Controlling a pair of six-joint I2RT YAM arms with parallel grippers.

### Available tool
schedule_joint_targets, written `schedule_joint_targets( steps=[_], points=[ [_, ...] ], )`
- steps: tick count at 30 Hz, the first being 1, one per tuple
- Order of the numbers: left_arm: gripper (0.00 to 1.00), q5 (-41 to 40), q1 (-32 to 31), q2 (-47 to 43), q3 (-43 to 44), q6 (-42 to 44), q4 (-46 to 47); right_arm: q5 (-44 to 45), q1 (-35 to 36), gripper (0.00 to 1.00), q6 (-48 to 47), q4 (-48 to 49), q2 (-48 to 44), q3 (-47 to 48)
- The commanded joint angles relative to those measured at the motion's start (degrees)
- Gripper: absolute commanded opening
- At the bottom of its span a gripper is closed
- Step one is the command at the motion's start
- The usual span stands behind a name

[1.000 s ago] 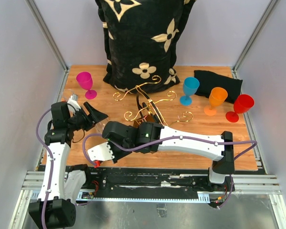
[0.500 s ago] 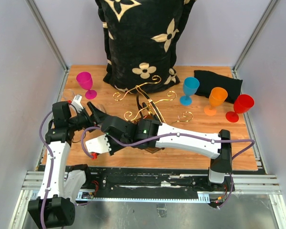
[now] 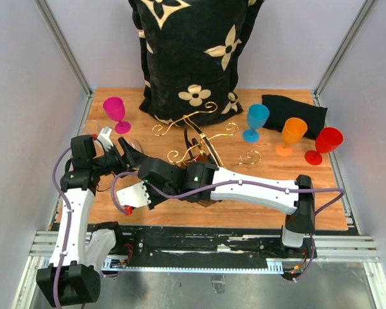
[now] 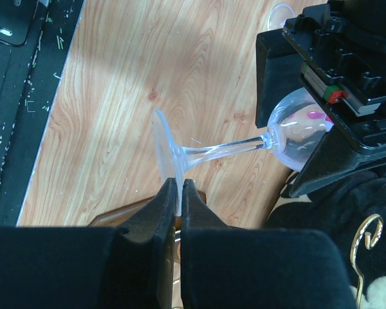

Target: Take the wine glass off the wine glass rack

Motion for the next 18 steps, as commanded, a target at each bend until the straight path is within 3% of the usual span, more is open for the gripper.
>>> schedule_joint_targets(
  steps=[1, 18],
  points=[
    [0.77, 0.1, -0.2, 0.8, 4.4, 0.5, -0.3, -1.6, -0.5, 0.01, -0.1, 1.3, -3.1, -1.2],
    [0.85, 1.9, -0.1, 3.3, 3.0, -1.9, 3.7, -2.8, -0.5, 0.01, -0.2, 0.7, -5.3, -2.4]
  ],
)
